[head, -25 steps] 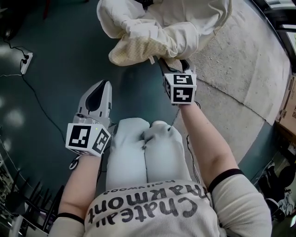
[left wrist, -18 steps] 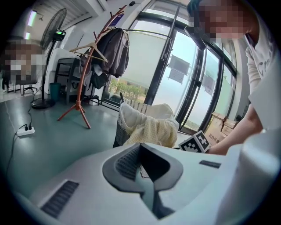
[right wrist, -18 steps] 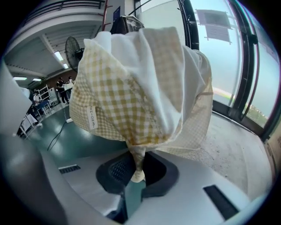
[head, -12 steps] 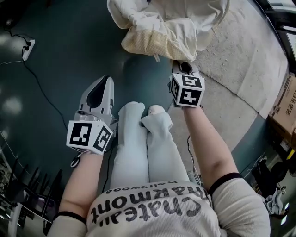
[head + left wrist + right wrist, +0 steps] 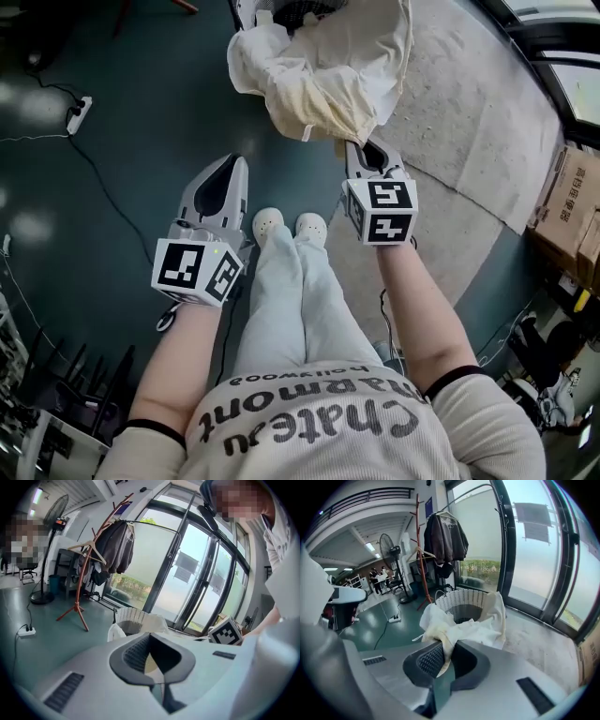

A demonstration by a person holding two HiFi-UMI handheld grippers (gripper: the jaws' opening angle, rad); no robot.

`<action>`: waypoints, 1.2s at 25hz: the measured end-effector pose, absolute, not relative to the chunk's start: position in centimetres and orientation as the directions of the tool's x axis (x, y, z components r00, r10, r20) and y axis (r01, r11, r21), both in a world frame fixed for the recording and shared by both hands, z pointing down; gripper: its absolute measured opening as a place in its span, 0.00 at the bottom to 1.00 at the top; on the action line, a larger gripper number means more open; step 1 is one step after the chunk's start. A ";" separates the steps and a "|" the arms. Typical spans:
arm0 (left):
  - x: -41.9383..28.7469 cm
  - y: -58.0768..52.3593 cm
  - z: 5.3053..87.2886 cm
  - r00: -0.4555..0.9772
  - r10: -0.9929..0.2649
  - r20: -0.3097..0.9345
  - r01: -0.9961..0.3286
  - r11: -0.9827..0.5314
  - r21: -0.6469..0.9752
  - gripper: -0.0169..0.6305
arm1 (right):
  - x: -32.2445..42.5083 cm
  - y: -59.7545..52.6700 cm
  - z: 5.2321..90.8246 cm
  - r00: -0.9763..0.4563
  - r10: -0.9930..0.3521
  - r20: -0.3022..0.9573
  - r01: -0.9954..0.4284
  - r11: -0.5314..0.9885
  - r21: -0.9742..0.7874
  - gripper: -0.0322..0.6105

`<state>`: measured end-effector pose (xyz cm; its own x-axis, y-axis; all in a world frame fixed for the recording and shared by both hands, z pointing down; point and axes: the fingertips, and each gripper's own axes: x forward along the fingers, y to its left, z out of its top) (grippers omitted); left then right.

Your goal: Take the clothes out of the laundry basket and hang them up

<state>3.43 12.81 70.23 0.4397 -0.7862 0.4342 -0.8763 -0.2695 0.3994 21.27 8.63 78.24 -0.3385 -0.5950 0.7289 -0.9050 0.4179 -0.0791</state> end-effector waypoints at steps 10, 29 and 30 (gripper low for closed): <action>4.0 10.6 58.4 0.507 -0.790 0.345 -0.843 -0.371 0.389 0.11 | 19.8 5.3 63.1 -0.371 -0.636 0.677 -0.884 0.465 -0.048 0.11; 7.1 9.4 40.7 0.736 -0.640 0.222 -0.677 -0.703 0.218 0.39 | 12.8 7.4 22.6 -0.694 -0.641 0.327 -0.647 0.755 0.106 0.11; 7.4 9.8 39.6 0.750 -0.628 0.206 -0.661 -0.722 0.205 0.40 | 12.3 8.0 20.9 -0.705 -0.640 0.305 -0.637 0.761 0.123 0.11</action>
